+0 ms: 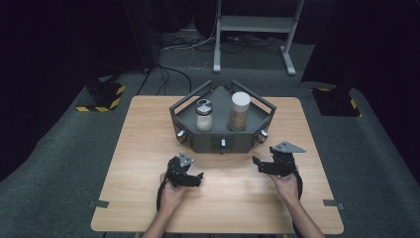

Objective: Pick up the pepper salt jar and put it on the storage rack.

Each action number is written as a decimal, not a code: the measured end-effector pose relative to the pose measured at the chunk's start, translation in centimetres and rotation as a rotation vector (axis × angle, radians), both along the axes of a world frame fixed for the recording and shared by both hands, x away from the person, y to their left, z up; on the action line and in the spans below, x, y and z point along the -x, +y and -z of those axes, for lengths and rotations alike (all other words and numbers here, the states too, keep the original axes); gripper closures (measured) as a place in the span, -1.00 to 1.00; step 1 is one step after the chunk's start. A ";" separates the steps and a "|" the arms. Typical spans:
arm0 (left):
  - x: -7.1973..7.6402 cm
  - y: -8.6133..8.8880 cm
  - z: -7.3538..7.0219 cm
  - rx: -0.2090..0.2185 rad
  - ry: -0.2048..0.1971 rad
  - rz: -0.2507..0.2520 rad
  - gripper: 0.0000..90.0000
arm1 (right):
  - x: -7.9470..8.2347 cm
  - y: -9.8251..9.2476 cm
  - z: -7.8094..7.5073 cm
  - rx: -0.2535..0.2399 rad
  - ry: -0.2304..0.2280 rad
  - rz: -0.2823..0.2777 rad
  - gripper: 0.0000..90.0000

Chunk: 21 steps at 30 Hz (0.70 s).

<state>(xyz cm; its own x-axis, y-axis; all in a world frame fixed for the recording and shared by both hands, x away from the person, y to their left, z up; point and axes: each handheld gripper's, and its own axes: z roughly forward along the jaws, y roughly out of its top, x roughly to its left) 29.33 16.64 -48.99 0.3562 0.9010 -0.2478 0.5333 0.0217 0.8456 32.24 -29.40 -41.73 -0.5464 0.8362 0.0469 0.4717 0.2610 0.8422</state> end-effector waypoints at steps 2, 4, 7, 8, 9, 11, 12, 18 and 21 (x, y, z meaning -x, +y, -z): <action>0.0 0.0 0.0 0.000 0.000 0.000 -0.76 | 0.1 0.0 0.4 0.006 0.011 0.005 -0.65; 0.0 0.0 0.0 -0.003 0.001 0.002 -0.76 | 0.2 0.1 0.8 0.015 0.019 0.010 -0.64; 0.0 0.0 0.0 -0.001 0.000 0.000 -0.76 | 0.3 0.2 1.2 0.027 0.027 0.016 -0.64; 0.0 0.0 0.0 0.000 0.000 0.000 -0.76 | 0.3 0.3 1.5 0.034 0.036 0.019 -0.64; 0.0 0.0 0.0 -0.001 0.000 0.000 -0.76 | 0.4 0.3 1.6 0.037 0.039 0.019 -0.64; 0.0 0.0 0.0 -0.001 0.000 0.000 -0.76 | 0.4 0.4 1.9 0.045 0.045 0.022 -0.64; 0.0 0.0 0.0 -0.001 0.000 0.000 -0.76 | 0.4 0.4 1.9 0.045 0.045 0.022 -0.64; 0.0 0.0 0.0 0.000 0.000 0.000 -0.76 | 0.4 0.8 2.6 0.069 0.063 0.028 -0.64; 0.0 0.0 0.0 -0.001 0.000 0.000 -0.76 | 0.4 1.1 2.8 0.083 0.071 0.034 -0.64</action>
<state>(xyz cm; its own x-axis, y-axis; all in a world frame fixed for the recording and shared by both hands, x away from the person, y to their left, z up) 29.33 16.64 -48.98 0.3562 0.9011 -0.2473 0.5335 0.0211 0.8455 31.85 -28.28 -44.57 -0.5158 0.8566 0.0144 0.5394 0.3117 0.7822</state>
